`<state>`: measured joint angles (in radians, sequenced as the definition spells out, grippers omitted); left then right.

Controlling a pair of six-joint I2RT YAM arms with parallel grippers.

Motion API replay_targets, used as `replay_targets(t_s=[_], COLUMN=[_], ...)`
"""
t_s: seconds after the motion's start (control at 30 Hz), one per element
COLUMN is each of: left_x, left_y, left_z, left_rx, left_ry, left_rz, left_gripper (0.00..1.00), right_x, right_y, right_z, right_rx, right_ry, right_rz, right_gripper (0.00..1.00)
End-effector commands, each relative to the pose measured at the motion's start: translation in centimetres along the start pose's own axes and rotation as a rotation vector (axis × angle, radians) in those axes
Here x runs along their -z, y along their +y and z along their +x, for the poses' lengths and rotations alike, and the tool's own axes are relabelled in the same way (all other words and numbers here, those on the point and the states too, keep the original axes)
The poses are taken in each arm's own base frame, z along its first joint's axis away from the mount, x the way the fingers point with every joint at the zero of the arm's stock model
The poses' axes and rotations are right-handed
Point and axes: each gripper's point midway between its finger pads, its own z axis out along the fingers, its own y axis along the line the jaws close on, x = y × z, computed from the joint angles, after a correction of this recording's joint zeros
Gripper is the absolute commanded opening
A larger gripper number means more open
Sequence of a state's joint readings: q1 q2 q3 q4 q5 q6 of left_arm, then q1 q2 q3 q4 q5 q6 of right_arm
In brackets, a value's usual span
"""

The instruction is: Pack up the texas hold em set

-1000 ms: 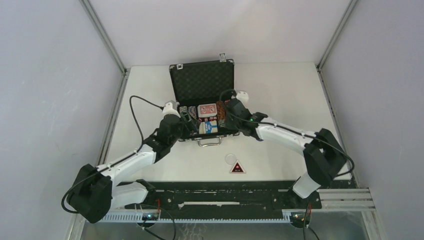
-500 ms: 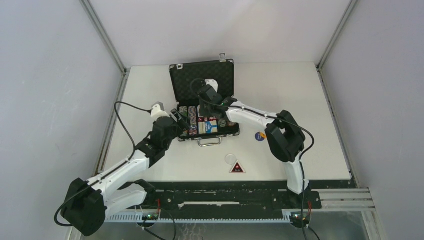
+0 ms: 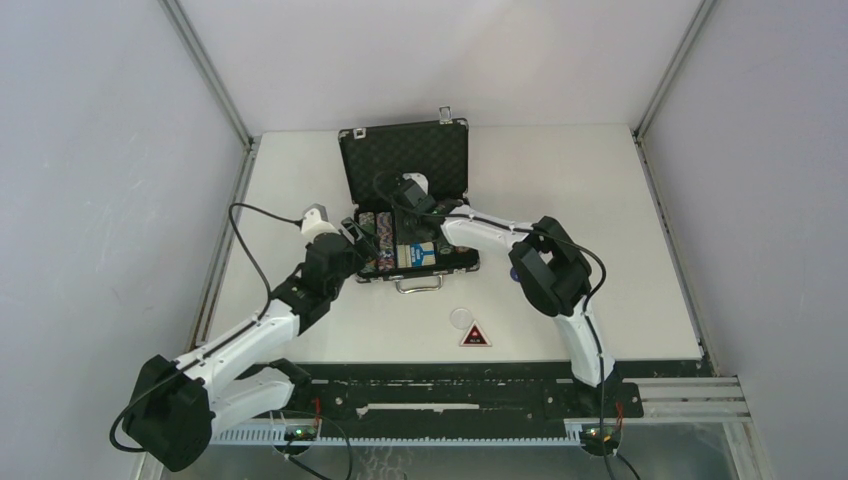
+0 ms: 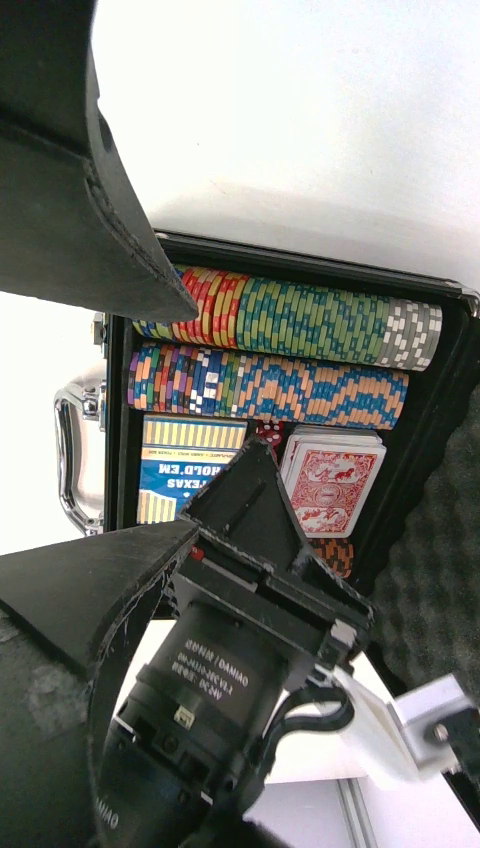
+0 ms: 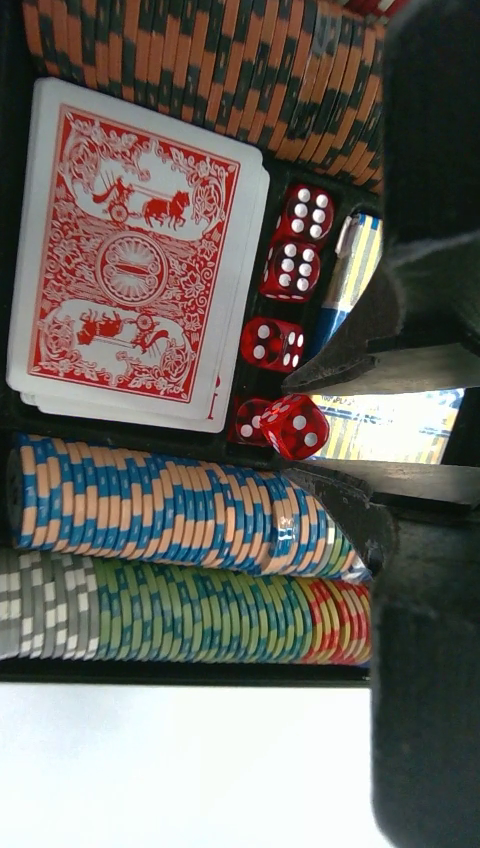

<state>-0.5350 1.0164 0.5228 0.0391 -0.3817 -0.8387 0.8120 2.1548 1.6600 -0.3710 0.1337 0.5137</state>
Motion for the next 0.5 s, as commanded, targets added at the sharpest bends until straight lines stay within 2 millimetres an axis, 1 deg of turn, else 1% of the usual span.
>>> replay_targets(t_s=[0.0,0.17,0.37,0.43,0.47], left_x=[-0.2,-0.2,-0.4,-0.4,-0.4], left_y=[0.2,0.1,0.0,-0.1,-0.1], left_z=[-0.2,-0.1,0.0,0.1,0.1], left_rx=[0.006,0.003,-0.001,-0.002,-0.003], left_ry=[-0.012,-0.005,0.002,0.004,0.006], left_rz=[-0.003,0.003,0.006,0.008,0.01], left_gripper=[0.77,0.77,0.77,0.77,0.77], right_x=[-0.1,-0.7,-0.5,-0.5,-0.4], right_y=[1.2,-0.4,-2.6,-3.0,-3.0], right_z=[-1.1,-0.7,-1.0,-1.1,-1.2], right_rx=[0.016,-0.003,-0.025,-0.027,-0.025], right_ry=[-0.018,-0.001,-0.019,-0.022,-0.024], right_rz=[-0.04,-0.003,0.049,0.058,0.057], right_gripper=[0.22,0.22,0.22,0.23,0.26])
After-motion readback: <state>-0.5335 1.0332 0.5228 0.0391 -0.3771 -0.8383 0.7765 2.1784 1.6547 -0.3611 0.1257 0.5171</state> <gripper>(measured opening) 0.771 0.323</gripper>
